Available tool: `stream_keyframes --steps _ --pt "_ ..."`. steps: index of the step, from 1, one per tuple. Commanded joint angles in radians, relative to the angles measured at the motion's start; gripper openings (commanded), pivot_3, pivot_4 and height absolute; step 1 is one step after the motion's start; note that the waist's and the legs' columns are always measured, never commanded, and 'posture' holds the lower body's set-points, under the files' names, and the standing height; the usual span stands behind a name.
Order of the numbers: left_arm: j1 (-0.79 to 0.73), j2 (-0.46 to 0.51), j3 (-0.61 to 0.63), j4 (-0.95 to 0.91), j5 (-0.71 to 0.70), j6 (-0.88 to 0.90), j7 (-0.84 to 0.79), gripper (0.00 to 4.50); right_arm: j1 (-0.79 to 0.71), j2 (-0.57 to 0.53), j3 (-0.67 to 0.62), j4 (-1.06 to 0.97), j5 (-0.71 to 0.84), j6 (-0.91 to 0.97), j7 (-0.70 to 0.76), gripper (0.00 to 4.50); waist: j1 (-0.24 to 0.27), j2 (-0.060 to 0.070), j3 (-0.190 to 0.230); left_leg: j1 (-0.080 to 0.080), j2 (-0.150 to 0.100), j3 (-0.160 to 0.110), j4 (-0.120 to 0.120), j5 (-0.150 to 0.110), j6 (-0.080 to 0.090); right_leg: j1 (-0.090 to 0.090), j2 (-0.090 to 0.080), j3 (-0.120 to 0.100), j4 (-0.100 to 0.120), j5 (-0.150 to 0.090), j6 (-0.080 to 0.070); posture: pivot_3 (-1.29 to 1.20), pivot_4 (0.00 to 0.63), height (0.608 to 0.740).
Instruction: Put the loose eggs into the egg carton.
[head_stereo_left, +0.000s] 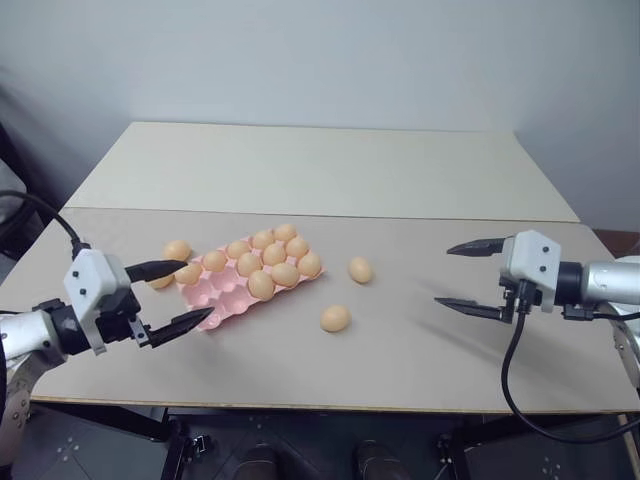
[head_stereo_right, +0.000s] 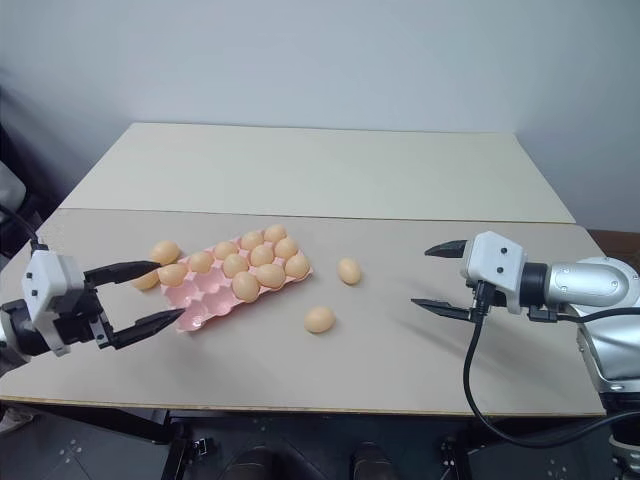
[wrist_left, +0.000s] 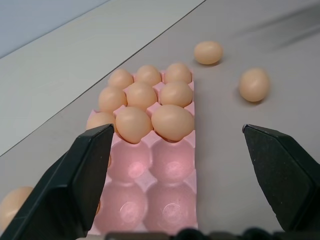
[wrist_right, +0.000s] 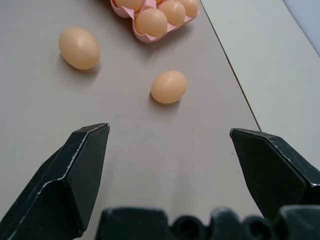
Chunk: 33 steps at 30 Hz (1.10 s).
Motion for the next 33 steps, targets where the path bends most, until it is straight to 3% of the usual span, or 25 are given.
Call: stream_keyframes --steps 1,21,33 --pt "-0.019 0.023 0.017 -0.005 -0.034 0.047 0.009 4.48 -0.018 -0.013 -0.035 -0.028 0.008 -0.001 -0.009 4.50 0.000 0.000 0.000 0.000 0.000 0.000 0.000 0.000 0.000 0.000 0.000 0.000 0.000 0.000 0.000 0.00 0.150 0.740" --pt "-0.095 0.037 -0.057 0.008 -0.046 0.086 -0.001 4.48 -0.016 -0.017 -0.053 -0.045 0.005 -0.001 -0.044 4.50 0.000 0.000 0.000 0.000 0.000 0.000 0.000 0.000 0.000 0.000 0.000 0.000 0.000 0.000 0.000 0.00 0.150 0.740" --pt "-0.193 0.064 -0.145 0.066 -0.011 0.072 -0.050 4.48 -0.250 0.157 0.188 0.115 -0.113 0.100 -0.114 4.50 -0.015 0.000 0.000 -0.001 0.000 0.000 0.000 0.000 0.000 -0.001 0.000 0.000 0.000 0.000 0.000 0.00 0.150 0.740"
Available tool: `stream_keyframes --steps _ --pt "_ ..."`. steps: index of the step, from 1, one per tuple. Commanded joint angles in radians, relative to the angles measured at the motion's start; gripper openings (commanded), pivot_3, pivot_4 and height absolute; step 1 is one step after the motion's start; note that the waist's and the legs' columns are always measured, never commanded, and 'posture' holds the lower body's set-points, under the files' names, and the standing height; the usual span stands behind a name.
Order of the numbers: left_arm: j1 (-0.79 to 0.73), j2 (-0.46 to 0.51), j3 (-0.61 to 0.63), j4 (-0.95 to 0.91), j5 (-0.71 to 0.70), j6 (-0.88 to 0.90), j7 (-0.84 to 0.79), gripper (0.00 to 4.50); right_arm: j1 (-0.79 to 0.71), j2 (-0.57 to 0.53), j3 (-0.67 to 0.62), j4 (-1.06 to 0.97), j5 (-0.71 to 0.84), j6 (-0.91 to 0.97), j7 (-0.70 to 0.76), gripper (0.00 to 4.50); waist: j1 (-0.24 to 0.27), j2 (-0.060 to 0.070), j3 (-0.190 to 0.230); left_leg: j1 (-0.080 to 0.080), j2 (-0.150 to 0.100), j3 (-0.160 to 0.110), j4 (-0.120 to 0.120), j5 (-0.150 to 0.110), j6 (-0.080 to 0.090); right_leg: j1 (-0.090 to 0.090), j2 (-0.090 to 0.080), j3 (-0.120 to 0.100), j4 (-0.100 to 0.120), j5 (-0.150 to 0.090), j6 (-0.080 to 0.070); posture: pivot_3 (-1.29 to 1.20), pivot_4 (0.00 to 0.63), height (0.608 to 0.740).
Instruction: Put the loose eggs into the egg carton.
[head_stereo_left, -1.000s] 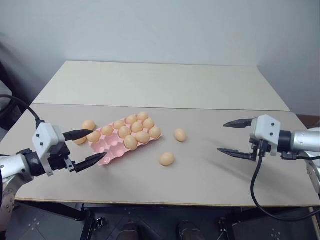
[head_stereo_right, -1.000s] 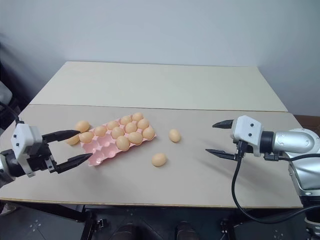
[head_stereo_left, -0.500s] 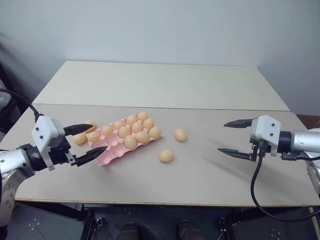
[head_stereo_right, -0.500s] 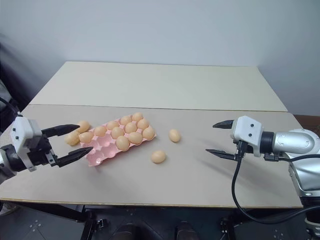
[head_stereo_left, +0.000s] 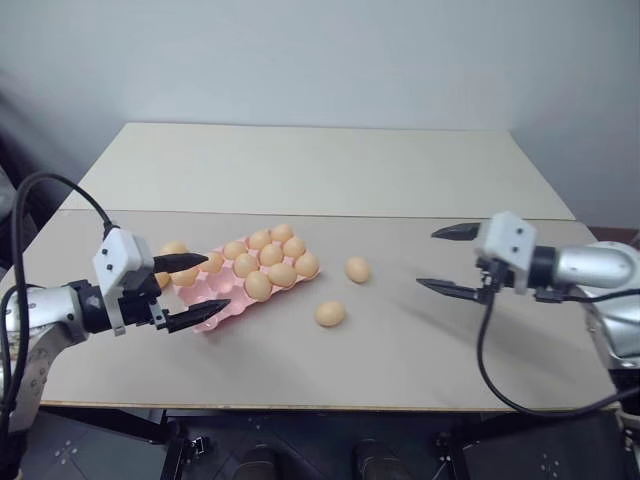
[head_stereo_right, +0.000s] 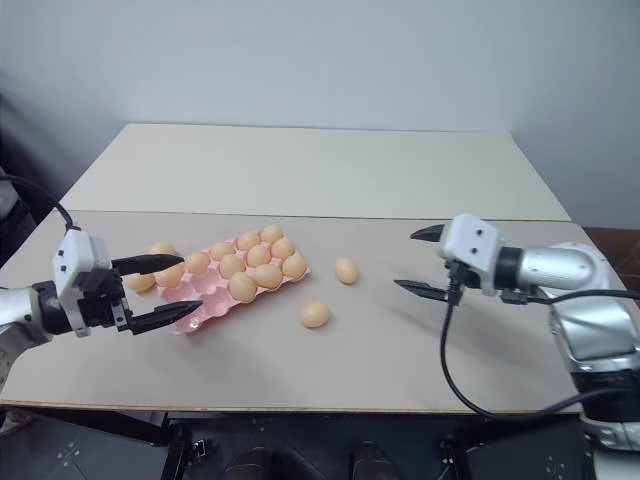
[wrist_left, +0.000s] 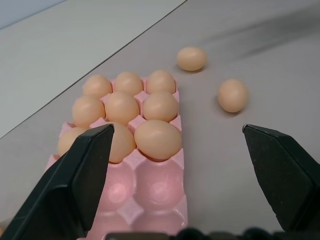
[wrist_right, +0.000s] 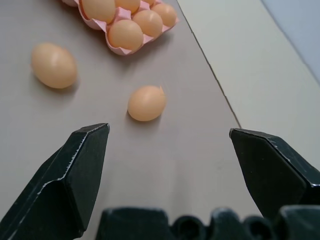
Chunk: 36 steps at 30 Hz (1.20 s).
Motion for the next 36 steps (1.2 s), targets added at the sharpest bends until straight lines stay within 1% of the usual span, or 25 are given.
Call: stream_keyframes --steps 1,4,12,17,20,23,25,30,33,36 --pt "-0.021 0.020 0.000 0.000 0.004 -0.017 -0.020 4.48 -0.067 0.048 0.045 0.050 -0.045 -0.018 -0.016 4.50 -0.001 0.000 0.000 0.000 0.000 0.000 0.000 0.000 0.000 0.000 0.000 0.000 0.000 0.000 0.000 0.00 0.150 0.740" --pt "-0.023 0.021 -0.002 0.001 0.010 -0.019 -0.027 4.48 -0.120 0.108 0.099 0.123 -0.101 -0.050 -0.032 4.50 -0.006 0.000 0.000 -0.001 0.000 0.000 0.000 0.000 0.000 0.000 0.000 0.000 0.000 0.000 0.000 0.00 0.150 0.740" --pt "-0.014 0.001 -0.015 -0.027 0.015 -0.017 -0.011 4.48 -0.232 0.270 0.175 0.335 -0.186 -0.127 -0.069 4.50 -0.011 0.000 0.000 -0.001 0.000 0.000 0.000 0.000 0.000 -0.001 0.000 0.000 0.001 0.000 0.000 0.00 0.150 0.740" --pt "-0.014 -0.007 -0.012 -0.038 0.013 -0.012 0.006 4.48 -0.282 0.341 0.203 0.453 -0.238 -0.162 -0.093 4.50 -0.012 0.000 0.000 -0.001 0.000 0.000 0.000 0.000 0.000 -0.001 0.000 0.000 0.001 0.000 0.000 0.00 0.150 0.740" --pt "-0.012 -0.010 -0.011 -0.042 0.013 -0.013 0.011 4.48 -0.297 0.355 0.209 0.489 -0.267 -0.187 -0.101 4.50 -0.011 0.000 0.000 -0.001 0.000 0.000 0.000 0.000 0.000 -0.001 0.000 0.000 0.001 0.000 0.000 0.00 0.150 0.740" --pt "-0.004 -0.014 -0.004 -0.051 0.011 -0.013 0.019 4.48 -0.284 0.352 0.182 0.417 -0.217 -0.172 -0.052 4.50 -0.011 0.000 0.000 -0.001 0.000 0.000 0.000 0.000 0.000 -0.001 0.000 0.000 0.001 0.000 0.000 0.00 0.150 0.740" --pt "0.005 -0.021 -0.005 -0.059 0.008 -0.015 0.023 4.48 -0.250 0.338 0.170 0.319 -0.166 -0.140 0.001 4.50 -0.011 0.001 0.000 -0.001 0.000 0.000 0.000 0.000 0.000 -0.001 0.000 0.000 0.001 0.000 0.000 0.00 0.150 0.740" --pt "-0.004 -0.038 -0.027 -0.057 0.011 -0.019 0.026 4.48 -0.185 0.316 0.189 0.157 -0.126 -0.056 0.055 4.50 -0.011 0.001 0.000 0.000 0.000 -0.001 0.000 0.000 0.000 0.000 0.000 -0.001 0.001 0.000 0.000 0.00 0.150 0.740" --pt "-0.024 -0.044 -0.047 -0.043 0.018 -0.025 0.023 4.48 -0.181 0.335 0.201 0.156 -0.156 -0.049 0.013 4.50 -0.011 0.001 0.000 0.000 0.000 -0.001 0.000 0.000 0.000 0.000 0.000 -0.001 0.002 0.000 0.000 0.00 0.150 0.740" --pt "-0.040 -0.045 -0.060 -0.030 0.022 -0.029 0.019 4.48 -0.223 0.367 0.185 0.224 -0.194 -0.026 -0.075 4.50 -0.014 0.001 0.000 0.000 0.000 -0.001 0.000 0.000 0.000 -0.001 0.000 0.000 0.001 0.000 0.000 0.00 0.150 0.740"
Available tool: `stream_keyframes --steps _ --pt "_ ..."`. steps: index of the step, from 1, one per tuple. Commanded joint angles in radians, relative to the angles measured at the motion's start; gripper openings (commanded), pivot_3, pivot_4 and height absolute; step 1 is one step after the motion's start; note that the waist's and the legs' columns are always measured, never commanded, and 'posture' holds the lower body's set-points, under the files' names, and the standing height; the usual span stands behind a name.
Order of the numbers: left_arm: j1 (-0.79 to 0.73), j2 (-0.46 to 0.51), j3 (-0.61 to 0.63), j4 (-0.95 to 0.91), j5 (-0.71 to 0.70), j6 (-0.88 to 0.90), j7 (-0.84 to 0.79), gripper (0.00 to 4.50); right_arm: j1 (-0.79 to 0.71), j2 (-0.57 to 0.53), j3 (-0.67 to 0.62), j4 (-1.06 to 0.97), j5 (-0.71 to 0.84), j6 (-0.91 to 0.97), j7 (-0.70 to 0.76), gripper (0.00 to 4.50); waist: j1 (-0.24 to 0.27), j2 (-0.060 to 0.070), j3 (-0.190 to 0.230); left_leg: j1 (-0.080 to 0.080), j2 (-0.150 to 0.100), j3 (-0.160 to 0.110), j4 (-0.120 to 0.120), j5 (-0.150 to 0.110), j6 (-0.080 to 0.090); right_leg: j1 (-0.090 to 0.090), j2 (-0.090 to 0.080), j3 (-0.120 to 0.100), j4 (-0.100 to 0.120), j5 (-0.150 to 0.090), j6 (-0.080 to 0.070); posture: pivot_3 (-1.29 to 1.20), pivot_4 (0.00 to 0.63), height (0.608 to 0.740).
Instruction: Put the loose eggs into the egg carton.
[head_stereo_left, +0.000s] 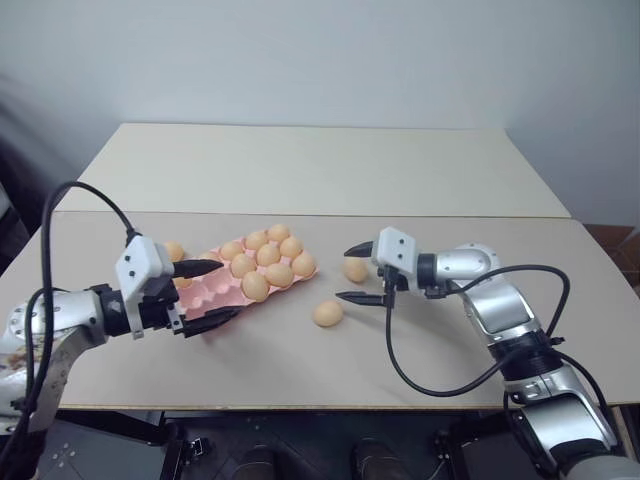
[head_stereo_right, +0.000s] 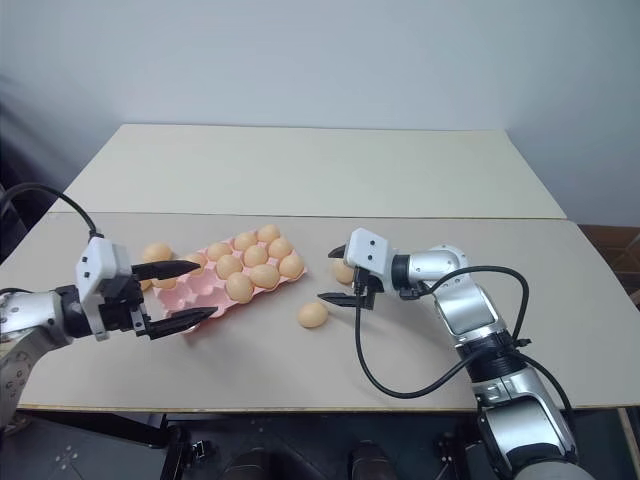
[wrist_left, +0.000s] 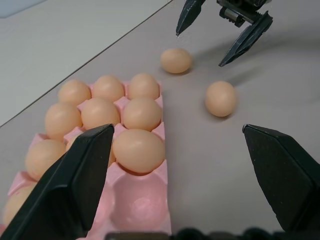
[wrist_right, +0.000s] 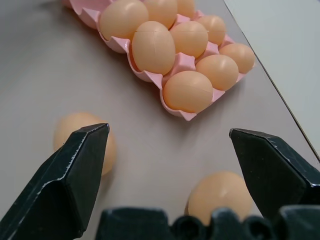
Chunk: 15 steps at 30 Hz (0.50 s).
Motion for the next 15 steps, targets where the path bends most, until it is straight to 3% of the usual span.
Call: stream_keyframes --steps 1,15 --pt "-0.029 0.002 -0.001 -0.003 0.002 -0.025 -0.004 4.48 -0.058 0.021 -0.029 0.046 -0.027 0.024 -0.086 4.50 -0.001 0.000 0.000 0.000 0.000 0.000 0.000 0.000 0.000 -0.001 0.000 0.000 0.000 0.000 0.000 0.00 0.150 0.740" --pt "-0.036 -0.009 -0.011 0.014 0.012 -0.044 -0.009 4.48 -0.151 0.069 0.000 0.376 -0.093 -0.092 -0.100 4.50 -0.004 0.000 0.000 -0.001 0.000 0.000 0.000 0.000 0.000 -0.001 0.000 0.000 0.000 0.000 0.000 0.00 0.150 0.740"
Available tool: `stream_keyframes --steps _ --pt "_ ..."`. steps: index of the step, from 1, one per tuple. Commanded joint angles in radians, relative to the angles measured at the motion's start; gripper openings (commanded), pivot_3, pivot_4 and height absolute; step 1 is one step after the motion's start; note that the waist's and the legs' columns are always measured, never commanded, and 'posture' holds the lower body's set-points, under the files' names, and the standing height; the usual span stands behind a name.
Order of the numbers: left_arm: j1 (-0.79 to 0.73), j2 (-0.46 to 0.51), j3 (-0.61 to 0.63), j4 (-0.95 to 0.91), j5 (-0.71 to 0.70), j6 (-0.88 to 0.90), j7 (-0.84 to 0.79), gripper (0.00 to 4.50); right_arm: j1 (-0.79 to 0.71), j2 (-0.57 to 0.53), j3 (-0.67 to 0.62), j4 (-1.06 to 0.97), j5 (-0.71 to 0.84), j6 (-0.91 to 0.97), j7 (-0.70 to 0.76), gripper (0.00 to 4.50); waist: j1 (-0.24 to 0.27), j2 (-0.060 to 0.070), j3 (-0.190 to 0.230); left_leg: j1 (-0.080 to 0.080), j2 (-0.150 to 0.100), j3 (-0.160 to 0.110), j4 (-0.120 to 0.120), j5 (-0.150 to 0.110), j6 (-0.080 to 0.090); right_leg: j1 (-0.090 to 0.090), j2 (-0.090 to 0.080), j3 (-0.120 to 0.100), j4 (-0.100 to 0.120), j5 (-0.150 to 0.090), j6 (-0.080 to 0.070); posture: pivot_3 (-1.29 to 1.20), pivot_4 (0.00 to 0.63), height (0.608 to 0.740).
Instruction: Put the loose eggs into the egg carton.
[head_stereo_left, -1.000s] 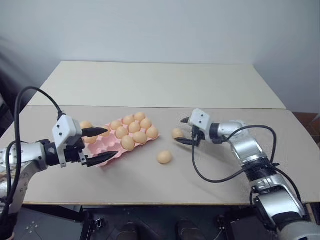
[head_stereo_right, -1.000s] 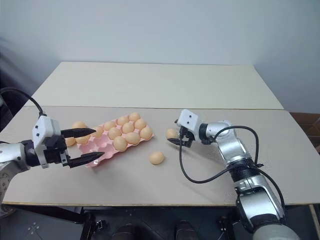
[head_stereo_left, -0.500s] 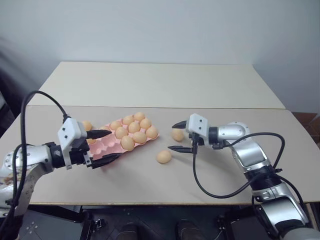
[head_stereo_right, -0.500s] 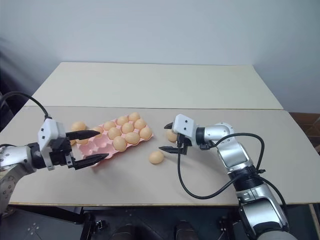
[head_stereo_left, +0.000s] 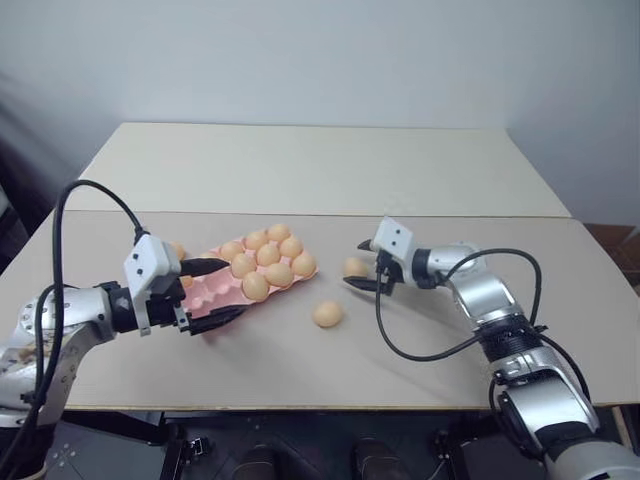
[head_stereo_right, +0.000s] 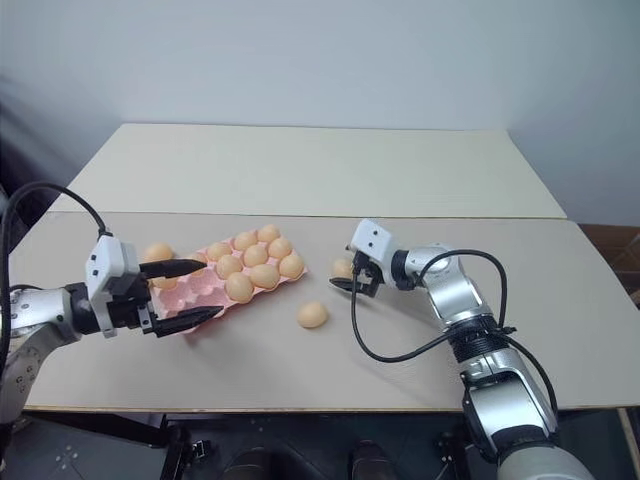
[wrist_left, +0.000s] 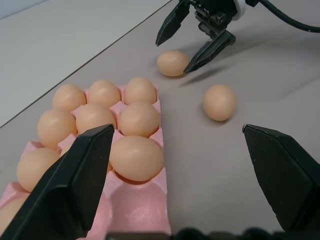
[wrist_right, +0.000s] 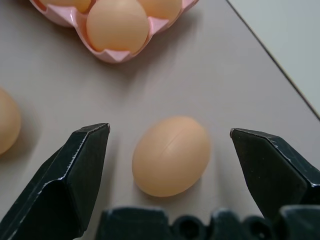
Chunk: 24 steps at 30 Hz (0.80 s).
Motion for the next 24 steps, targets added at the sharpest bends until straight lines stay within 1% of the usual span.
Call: stream_keyframes --steps 1,3,6,7,9,11,12,13,17,19,22,24 --pt "-0.009 0.000 0.016 -0.008 0.001 -0.027 -0.001 4.48 -0.056 0.017 -0.002 0.058 -0.022 -0.052 -0.019 4.50 -0.002 0.000 0.000 0.000 0.000 0.000 0.000 0.000 0.000 0.000 0.000 0.000 0.000 0.000 0.000 0.00 0.150 0.740" --pt "-0.006 -0.002 0.014 -0.011 0.002 -0.030 0.002 4.48 -0.068 0.024 0.000 0.100 -0.035 -0.070 -0.024 4.50 -0.001 0.000 0.000 0.000 0.000 0.000 0.000 0.000 0.000 0.000 0.000 0.000 0.000 0.000 0.000 0.00 0.150 0.740" --pt "0.000 -0.006 0.012 -0.013 0.007 -0.033 0.009 4.50 -0.080 0.032 0.002 0.145 -0.048 -0.081 -0.030 3.89 0.000 0.000 0.000 0.000 0.000 0.000 0.000 0.000 0.000 0.000 0.000 0.000 0.000 0.000 0.000 0.00 0.150 0.740" --pt "0.002 -0.006 0.012 -0.013 0.009 -0.034 0.010 4.50 -0.081 0.033 0.002 0.152 -0.050 -0.086 -0.029 3.63 0.000 0.000 0.000 0.000 0.000 0.000 0.000 0.000 0.000 0.000 0.000 0.000 0.000 0.000 0.000 0.00 0.150 0.740" --pt "0.005 -0.008 0.012 -0.013 0.012 -0.034 0.011 4.50 -0.080 0.032 0.004 0.158 -0.054 -0.092 -0.026 2.86 0.001 0.000 0.000 0.000 0.000 0.000 0.000 0.000 0.000 0.000 0.000 0.000 0.000 0.000 0.000 0.00 0.150 0.740" --pt "0.009 -0.010 0.016 -0.013 0.013 -0.033 0.011 4.50 -0.076 0.030 0.005 0.157 -0.061 -0.096 -0.029 2.22 0.001 0.000 0.000 0.000 0.000 0.000 0.000 0.000 0.000 0.000 0.000 0.000 0.000 0.000 0.000 0.00 0.150 0.740" --pt "0.010 -0.011 0.018 -0.014 0.014 -0.034 0.010 4.50 -0.074 0.029 0.004 0.155 -0.062 -0.096 -0.030 2.07 0.001 0.000 0.000 0.000 0.000 0.000 0.000 0.000 0.000 0.000 0.000 0.000 0.000 0.000 0.000 0.00 0.150 0.740" --pt "0.013 -0.011 0.022 -0.014 0.015 -0.034 0.010 4.50 -0.068 0.025 0.004 0.142 -0.066 -0.104 -0.035 1.97 0.001 0.000 0.000 0.000 0.000 0.000 0.000 0.000 0.000 0.000 0.000 0.000 0.000 0.000 0.000 0.00 0.150 0.740" --pt "0.033 -0.002 0.047 -0.008 0.015 -0.038 0.003 4.50 -0.058 0.020 -0.003 0.076 -0.074 -0.099 -0.059 1.96 0.000 0.000 0.000 0.000 0.000 0.000 0.000 0.000 0.000 0.000 0.000 0.000 0.000 0.000 0.000 0.00 0.150 0.740" --pt "0.075 0.016 0.087 0.002 0.024 -0.043 -0.008 4.50 -0.055 0.025 -0.016 -0.014 -0.061 -0.071 -0.066 1.96 -0.004 0.000 0.000 0.000 0.000 0.000 0.000 0.000 0.000 0.000 0.000 0.000 0.000 0.000 0.000 0.00 0.150 0.740" --pt "0.152 0.048 0.166 0.025 0.038 -0.050 -0.033 4.50 -0.065 0.061 -0.019 -0.158 -0.045 0.017 -0.097 1.96 -0.016 0.001 0.000 0.000 0.001 0.000 -0.001 0.000 0.000 -0.002 0.000 0.000 0.001 0.000 0.000 0.00 0.150 0.740" --pt "0.198 0.067 0.217 0.039 0.044 -0.053 -0.049 4.50 -0.079 0.113 -0.016 -0.233 -0.037 0.097 -0.138 1.96 -0.023 0.001 0.000 0.000 0.001 0.000 -0.001 0.000 0.000 -0.001 0.000 0.000 0.001 0.000 0.000 0.00 0.150 0.740"
